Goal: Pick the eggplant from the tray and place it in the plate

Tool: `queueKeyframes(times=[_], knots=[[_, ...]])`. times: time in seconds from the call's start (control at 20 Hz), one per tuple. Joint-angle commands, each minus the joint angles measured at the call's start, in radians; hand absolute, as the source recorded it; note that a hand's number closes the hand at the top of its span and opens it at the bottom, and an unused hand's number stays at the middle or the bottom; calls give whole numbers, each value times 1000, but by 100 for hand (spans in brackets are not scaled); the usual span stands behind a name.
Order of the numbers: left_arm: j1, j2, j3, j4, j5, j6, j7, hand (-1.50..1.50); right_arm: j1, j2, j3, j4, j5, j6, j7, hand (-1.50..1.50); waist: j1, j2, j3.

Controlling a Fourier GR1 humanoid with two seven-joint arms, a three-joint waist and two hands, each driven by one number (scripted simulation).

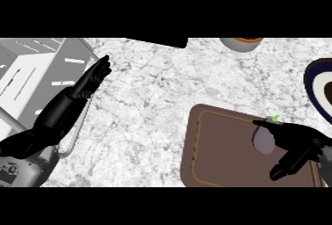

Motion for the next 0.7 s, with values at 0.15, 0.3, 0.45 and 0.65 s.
queueKeyframes(times=[0.15, 0.3, 0.45, 0.65], knots=[[-23, -15, -35, 8, -13, -19, -2, 0, -37, 35, 72, 206, -220, 156, 253, -150, 29, 47, 48], [-23, -10, -30, 12, -10, -26, -6, 0, -51, 24, 89, 241, -308, 202, 306, -150, 40, 43, 47], [-40, -17, -40, 10, -10, -32, 1, 0, -74, -10, 130, 272, -343, 254, 340, -150, 48, 43, 49], [-52, -37, -53, 30, -25, -22, -3, 0, -109, -46, 171, 319, -395, 284, 359, -150, 48, 49, 49]])
